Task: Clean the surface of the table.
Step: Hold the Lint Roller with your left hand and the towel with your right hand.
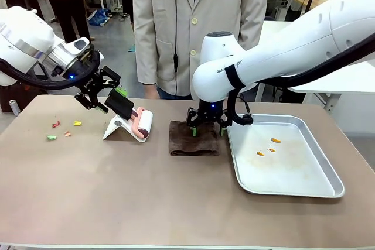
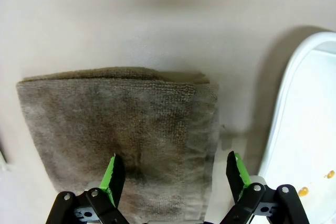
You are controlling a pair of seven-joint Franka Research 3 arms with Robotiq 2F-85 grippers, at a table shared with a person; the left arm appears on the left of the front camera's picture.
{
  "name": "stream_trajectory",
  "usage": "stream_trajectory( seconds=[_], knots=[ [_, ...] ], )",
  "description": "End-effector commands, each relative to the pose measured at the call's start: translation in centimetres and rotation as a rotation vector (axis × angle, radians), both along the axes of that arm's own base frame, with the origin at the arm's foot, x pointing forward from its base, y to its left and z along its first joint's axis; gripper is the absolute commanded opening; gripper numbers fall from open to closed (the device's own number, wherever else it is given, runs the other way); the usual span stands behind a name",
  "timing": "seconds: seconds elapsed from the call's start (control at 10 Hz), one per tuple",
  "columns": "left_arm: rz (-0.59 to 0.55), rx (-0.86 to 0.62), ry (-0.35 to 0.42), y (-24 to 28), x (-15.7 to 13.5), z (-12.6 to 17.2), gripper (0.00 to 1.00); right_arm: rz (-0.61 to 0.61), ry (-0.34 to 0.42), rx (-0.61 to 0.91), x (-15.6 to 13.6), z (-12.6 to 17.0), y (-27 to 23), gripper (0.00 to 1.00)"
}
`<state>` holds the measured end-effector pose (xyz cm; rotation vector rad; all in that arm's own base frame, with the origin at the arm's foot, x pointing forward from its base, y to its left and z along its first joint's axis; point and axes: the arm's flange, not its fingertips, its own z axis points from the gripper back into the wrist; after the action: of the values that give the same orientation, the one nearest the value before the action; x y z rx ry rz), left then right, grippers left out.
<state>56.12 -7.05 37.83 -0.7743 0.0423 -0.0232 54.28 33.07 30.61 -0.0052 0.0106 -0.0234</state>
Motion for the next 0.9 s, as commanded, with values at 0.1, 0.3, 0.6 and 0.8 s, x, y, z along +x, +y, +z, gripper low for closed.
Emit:
stream_trajectory(
  seconds=[0.1, 0.3, 0.6, 0.8],
  knots=[
    [-0.002, 0.008, -0.025, 0.13, -0.53, 0.00, 1.00, -0.009, 0.005, -0.025, 0.39, -0.11, 0.18, 1.00],
    [0.007, 0.012, -0.032, 0.12, -0.51, 0.01, 0.65, -0.005, 0.024, -0.023, 0.45, -0.12, 0.29, 0.47],
    [0.006, 0.008, -0.041, 0.17, -0.51, 0.04, 0.00, -0.011, 0.043, -0.004, 0.44, -0.29, 0.38, 0.00],
    [0.018, 0.005, -0.058, 0.17, -0.59, 0.11, 0.00, -0.010, 0.050, -0.005, 0.49, -0.53, 0.42, 0.14]
  ],
)
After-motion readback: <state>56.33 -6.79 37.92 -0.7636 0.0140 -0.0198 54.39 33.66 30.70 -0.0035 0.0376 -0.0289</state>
